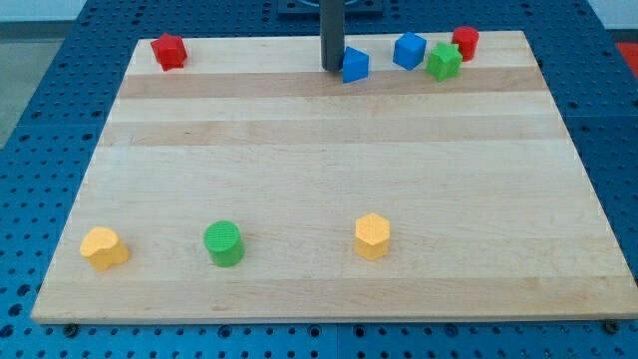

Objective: Place the red star to the left of the blue blocks

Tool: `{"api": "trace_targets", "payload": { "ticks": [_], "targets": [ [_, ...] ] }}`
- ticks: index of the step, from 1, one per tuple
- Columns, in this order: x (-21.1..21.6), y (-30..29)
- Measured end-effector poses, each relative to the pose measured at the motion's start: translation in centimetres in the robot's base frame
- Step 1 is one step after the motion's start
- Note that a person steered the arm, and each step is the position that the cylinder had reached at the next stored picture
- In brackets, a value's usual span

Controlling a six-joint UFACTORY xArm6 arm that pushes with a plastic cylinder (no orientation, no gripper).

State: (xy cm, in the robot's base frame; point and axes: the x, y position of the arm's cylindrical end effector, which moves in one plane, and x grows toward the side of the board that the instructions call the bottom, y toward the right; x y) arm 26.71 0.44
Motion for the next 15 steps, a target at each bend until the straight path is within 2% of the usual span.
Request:
{"api": "trace_targets", "payload": {
  "ticks": [2, 3, 4, 5, 6, 8, 9, 11, 12, 13, 15],
  "targets": [
    [1.4, 6.4],
    [1.7, 0.8],
    [3.0, -9.1],
    [3.1, -21.8],
    [1.1, -30.6],
    [-2.4, -29.4],
    [-3.5, -26.9],
    [-2.9, -19.6],
    [-3.5, -28.5],
    [-5.9, -25.4],
    [-4.4, -11.2]
  ]
}}
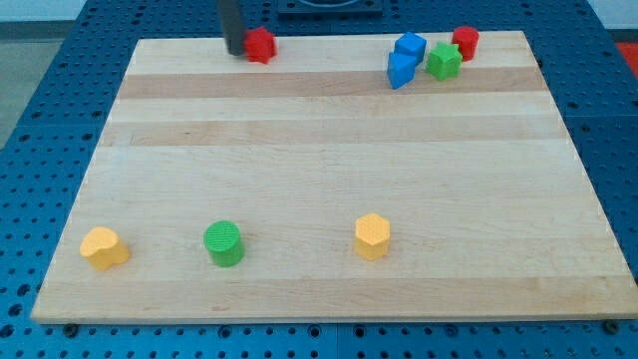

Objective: Place the red star to the left of the blue blocks

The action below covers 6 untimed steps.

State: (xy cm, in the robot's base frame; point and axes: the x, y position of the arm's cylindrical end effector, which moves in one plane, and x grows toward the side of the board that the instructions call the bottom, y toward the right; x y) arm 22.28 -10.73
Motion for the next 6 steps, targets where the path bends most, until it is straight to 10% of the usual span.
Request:
{"api": "trace_targets", "payload": {
  "ticks": [6],
  "targets": [
    [-0.1, 10.9]
  ]
}}
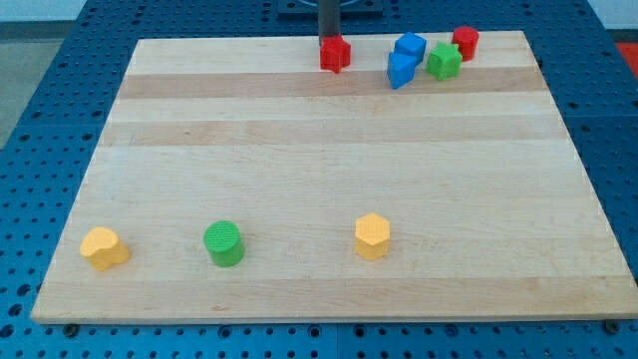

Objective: Place the red star to the left of the blue blocks

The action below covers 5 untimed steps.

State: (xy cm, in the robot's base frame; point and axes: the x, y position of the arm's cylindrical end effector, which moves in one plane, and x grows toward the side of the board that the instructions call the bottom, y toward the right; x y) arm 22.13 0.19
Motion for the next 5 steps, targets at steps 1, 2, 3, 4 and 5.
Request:
{"api": "trace_targets", "payload": {
  "ticks": [1, 2, 3, 4, 5],
  "targets": [
    [0.2, -1.8],
    [-0.6, -5.6],
    [2.2, -5.6],
    [4.6, -3.2],
    [5.0, 3.5]
  ]
}}
